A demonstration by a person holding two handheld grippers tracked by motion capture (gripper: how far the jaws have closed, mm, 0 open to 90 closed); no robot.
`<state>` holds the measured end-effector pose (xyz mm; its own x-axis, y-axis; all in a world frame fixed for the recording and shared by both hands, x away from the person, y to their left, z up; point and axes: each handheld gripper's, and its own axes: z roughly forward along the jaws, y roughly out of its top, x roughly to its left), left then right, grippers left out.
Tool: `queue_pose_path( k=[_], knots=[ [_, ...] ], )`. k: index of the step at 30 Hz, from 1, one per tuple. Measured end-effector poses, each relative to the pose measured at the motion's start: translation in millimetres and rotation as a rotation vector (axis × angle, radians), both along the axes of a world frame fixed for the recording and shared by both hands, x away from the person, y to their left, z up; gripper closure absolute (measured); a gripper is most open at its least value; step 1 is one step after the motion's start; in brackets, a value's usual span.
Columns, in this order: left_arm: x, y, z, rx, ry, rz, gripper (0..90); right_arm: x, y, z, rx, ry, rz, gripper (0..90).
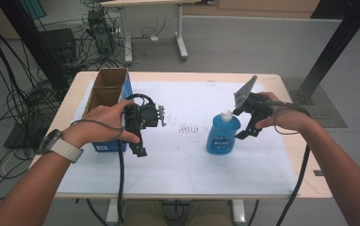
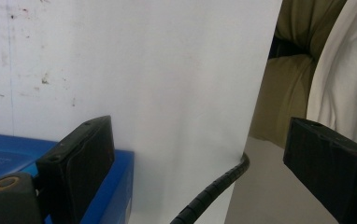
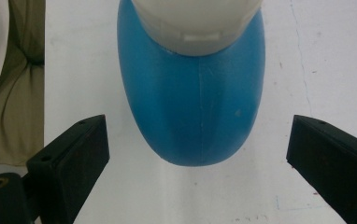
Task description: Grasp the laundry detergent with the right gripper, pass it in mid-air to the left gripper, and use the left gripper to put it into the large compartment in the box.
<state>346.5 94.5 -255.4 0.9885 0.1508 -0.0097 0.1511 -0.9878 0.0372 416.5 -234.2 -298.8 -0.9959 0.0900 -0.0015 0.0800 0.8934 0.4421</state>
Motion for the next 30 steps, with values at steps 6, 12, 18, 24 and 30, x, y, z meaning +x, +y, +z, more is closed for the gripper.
queue_pose_path(
  k=[6, 12, 18, 24, 30],
  knots=[
    [0.1, 0.0, -1.2, -0.001, 0.001, 0.004, 9.4, 0.3, -1.0, -6.2, 0.002, 0.006, 0.005, 5.7],
    [0.5, -0.4, -2.6, -0.003, 0.000, 0.007, 9.4, 1.5, -1.6, -9.7, 0.021, 0.007, 0.006, 5.8],
    [1.1, -0.6, -3.1, -0.002, 0.002, 0.008, 9.4, 2.1, -1.7, -12.2, 0.036, 0.007, 0.015, 6.0],
    [1.3, -0.3, -3.4, -0.004, 0.001, 0.011, 9.4, 3.2, -1.7, -14.0, 0.040, 0.002, 0.017, 6.3],
    [1.1, -0.7, -4.3, -0.008, 0.000, 0.012, 9.4, 3.1, -1.4, -13.6, 0.045, 0.003, 0.019, 6.3]
  ],
)
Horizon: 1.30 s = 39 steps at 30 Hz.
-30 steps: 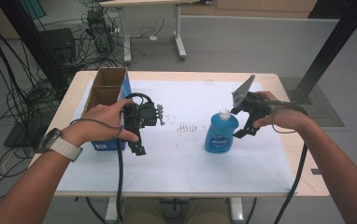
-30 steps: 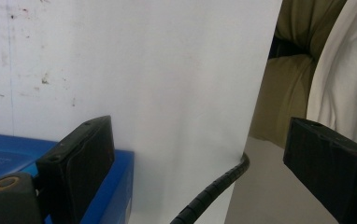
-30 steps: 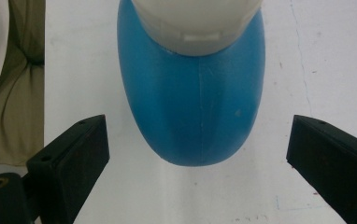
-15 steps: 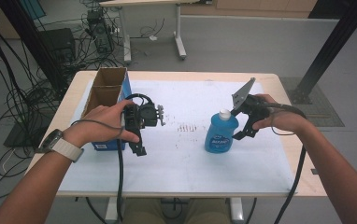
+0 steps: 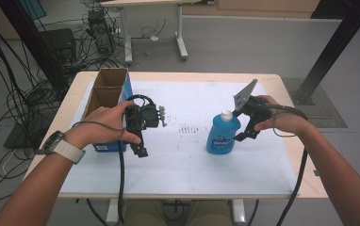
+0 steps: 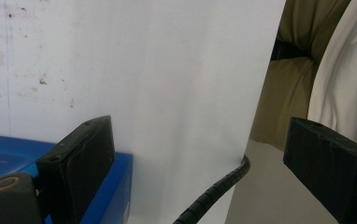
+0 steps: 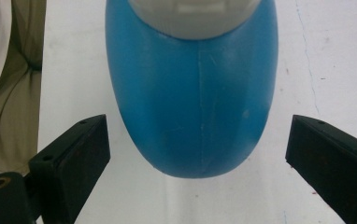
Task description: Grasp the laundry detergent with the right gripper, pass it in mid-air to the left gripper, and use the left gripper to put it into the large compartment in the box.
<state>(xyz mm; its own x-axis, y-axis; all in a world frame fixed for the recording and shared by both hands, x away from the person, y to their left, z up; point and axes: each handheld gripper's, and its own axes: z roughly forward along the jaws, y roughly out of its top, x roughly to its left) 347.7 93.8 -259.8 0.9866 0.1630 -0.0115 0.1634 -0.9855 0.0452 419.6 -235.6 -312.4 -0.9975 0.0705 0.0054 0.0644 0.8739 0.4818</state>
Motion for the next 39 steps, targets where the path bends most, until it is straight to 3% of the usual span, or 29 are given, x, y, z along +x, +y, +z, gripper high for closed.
queue_pose_path(
  k=[39],
  knots=[
    [0.0, 1.0, 0.3, -0.005, -0.002, 0.005, 9.4, 1.4, -1.3, -3.7, 0.013, 0.005, -0.021, 6.4]
  ],
)
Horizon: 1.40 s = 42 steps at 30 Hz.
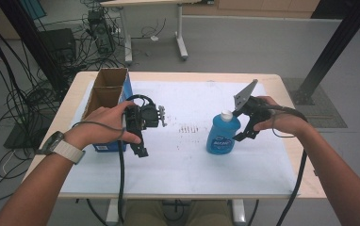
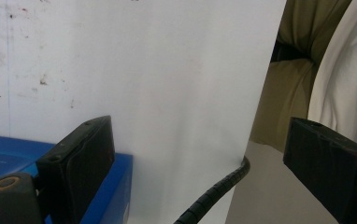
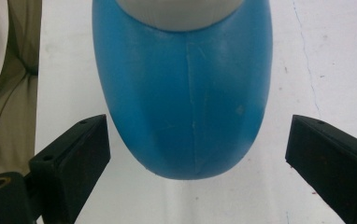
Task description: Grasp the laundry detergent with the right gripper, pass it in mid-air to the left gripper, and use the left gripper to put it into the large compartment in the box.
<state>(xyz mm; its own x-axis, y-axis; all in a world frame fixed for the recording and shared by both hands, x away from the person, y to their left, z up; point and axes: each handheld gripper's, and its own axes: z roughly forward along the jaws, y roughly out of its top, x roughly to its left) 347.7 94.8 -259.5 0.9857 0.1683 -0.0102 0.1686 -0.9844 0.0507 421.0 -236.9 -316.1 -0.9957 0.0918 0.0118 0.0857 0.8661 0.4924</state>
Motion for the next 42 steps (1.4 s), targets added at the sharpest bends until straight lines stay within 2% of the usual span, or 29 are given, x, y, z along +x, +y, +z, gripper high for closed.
queue_pose_path(
  k=[42],
  knots=[
    [0.0, -0.4, 0.9, 0.002, 0.000, -0.001, 9.4, -1.0, -1.4, 1.5, 0.008, -0.003, -0.014, 6.5]
  ],
)
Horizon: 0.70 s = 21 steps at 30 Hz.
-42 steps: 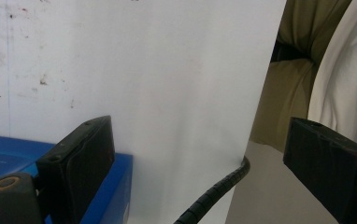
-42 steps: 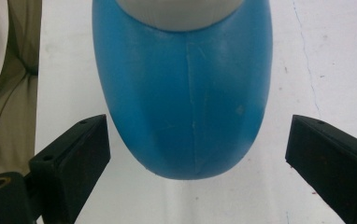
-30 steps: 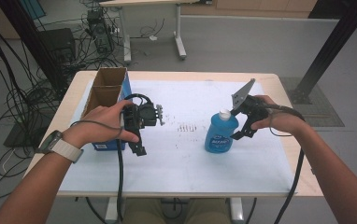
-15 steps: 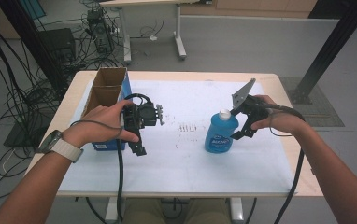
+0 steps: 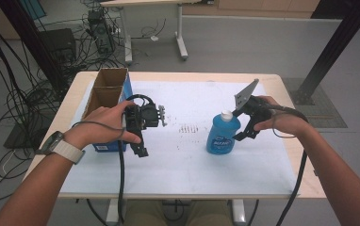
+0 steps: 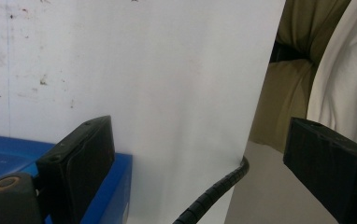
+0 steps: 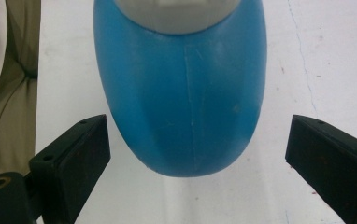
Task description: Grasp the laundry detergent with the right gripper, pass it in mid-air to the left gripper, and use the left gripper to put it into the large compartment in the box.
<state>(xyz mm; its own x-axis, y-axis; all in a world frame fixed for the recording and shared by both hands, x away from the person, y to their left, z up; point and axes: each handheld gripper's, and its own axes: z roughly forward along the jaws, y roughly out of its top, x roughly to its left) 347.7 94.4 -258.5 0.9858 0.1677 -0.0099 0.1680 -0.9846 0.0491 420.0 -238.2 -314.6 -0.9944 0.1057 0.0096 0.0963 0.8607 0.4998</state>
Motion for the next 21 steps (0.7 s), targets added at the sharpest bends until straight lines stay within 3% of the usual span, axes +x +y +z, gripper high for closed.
queue_pose_path(
  k=[21],
  knots=[
    [-0.1, 1.8, 0.4, -0.006, -0.005, 0.006, 9.4, 0.1, 0.4, 0.2, 0.002, 0.008, -0.002, 6.7]
  ],
)
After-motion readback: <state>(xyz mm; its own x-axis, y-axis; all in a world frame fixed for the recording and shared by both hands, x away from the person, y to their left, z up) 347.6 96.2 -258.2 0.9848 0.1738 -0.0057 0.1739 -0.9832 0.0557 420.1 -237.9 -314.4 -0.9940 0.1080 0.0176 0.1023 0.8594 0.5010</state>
